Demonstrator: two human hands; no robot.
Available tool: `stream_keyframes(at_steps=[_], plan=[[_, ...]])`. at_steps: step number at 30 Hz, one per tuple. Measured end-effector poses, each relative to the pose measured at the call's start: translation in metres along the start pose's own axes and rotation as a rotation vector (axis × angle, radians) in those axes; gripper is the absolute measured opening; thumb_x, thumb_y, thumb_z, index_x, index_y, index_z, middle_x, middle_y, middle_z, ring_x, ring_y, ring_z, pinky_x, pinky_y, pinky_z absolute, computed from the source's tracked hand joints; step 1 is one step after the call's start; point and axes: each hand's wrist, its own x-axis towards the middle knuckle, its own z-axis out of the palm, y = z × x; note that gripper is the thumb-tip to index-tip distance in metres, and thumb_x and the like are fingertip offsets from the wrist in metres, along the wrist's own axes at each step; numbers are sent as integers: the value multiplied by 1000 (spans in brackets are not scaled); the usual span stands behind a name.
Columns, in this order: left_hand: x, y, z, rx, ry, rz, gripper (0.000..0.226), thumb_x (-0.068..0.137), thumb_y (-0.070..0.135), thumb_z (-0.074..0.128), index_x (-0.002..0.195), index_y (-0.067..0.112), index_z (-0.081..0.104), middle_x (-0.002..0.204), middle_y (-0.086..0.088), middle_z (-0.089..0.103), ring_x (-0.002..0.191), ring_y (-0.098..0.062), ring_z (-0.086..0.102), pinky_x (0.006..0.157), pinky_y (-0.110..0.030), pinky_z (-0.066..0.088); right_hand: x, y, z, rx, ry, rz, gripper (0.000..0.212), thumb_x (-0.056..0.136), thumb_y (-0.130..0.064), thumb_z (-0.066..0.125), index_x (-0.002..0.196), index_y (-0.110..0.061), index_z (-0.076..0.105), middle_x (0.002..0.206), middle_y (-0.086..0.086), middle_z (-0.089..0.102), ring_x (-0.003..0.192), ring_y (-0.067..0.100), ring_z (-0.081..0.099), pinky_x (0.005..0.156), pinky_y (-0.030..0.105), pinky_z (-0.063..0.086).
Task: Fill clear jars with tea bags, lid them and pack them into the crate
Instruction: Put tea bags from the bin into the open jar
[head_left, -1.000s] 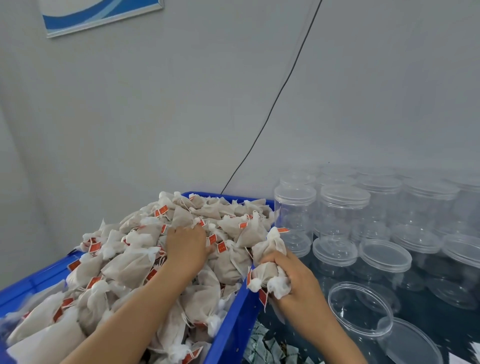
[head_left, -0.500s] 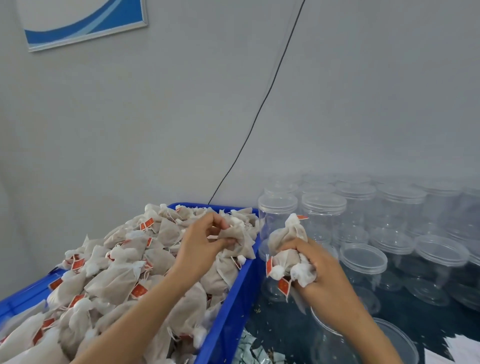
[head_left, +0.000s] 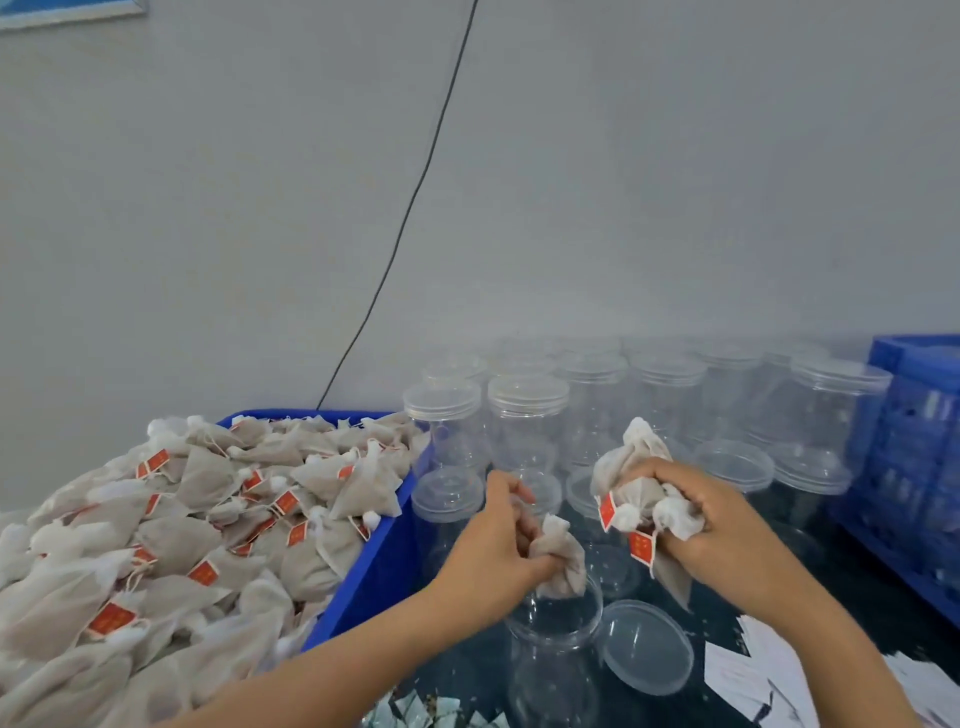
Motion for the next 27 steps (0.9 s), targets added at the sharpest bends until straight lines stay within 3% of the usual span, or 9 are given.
stream_keyframes(at_steps=[3, 5, 11, 13, 16, 19, 21, 24, 27], plan=[[1, -1, 12, 307, -18, 130, 45, 80, 19, 65, 114, 32, 40, 77, 11, 52, 73, -6, 53, 70, -22, 44, 0, 7, -4, 28, -39, 32, 41, 81, 3, 64, 86, -38, 67, 87, -19, 67, 79, 0, 64, 62, 7, 47], [0, 0, 12, 499, 28, 234, 30, 80, 28, 63, 107, 31, 51, 79, 18, 50, 81, -5, 51, 84, -22, 37, 0, 10, -6, 27, -101, 38, 39, 82, 1, 64, 90, -37, 68, 91, -18, 68, 82, -1, 63, 66, 7, 47], [-5, -9, 4, 590, -84, 282, 22, 78, 42, 58, 98, 32, 56, 100, 20, 59, 99, 2, 46, 91, -20, 25, 1, 11, -1, 39, -241, 8, 28, 74, -13, 59, 92, -32, 68, 89, -13, 68, 81, 0, 62, 70, 10, 45], [-6, -7, 2, 510, -90, 262, 28, 76, 36, 50, 101, 29, 60, 101, 20, 61, 99, 3, 49, 94, -20, 29, 2, 14, 2, 48, -265, -2, 29, 80, -5, 61, 92, -31, 68, 88, -12, 68, 80, 0, 62, 69, 10, 45], [-5, 0, -2, 33, 60, 103, 17, 93, 21, 54, 109, 22, 61, 104, 9, 66, 101, -6, 60, 92, -21, 47, 2, 14, 6, 46, -331, -11, 28, 80, -4, 60, 95, -26, 68, 94, -8, 68, 87, 6, 64, 74, 12, 48], [-1, 8, -4, -295, 51, 48, 21, 96, 22, 53, 114, 21, 63, 109, 4, 68, 103, -10, 63, 89, -20, 51, 3, 10, 14, 42, -420, -29, 26, 81, -10, 61, 101, -26, 67, 102, -7, 68, 95, 11, 64, 82, 19, 51], [-1, 10, -2, -341, 26, 57, 22, 94, 21, 56, 114, 19, 64, 111, 1, 69, 102, -10, 65, 88, -21, 52, 3, 8, 23, 44, -462, -37, 23, 84, -11, 59, 101, -25, 66, 104, -7, 67, 97, 12, 64, 88, 26, 52], [-2, 8, 1, -313, 98, 70, 11, 89, 15, 65, 99, 20, 68, 99, 0, 71, 94, -12, 67, 83, -21, 54, 3, 8, 31, 27, -462, -26, 16, 87, -8, 60, 98, -18, 66, 98, -1, 67, 93, 18, 63, 89, 39, 52], [0, 4, -3, -259, 218, 80, 6, 87, 16, 67, 91, 20, 69, 89, 1, 72, 89, -16, 68, 82, -26, 56, 4, 8, 29, 29, -418, 10, 24, 83, -4, 60, 93, -26, 67, 92, -4, 69, 87, 14, 66, 84, 35, 53]])
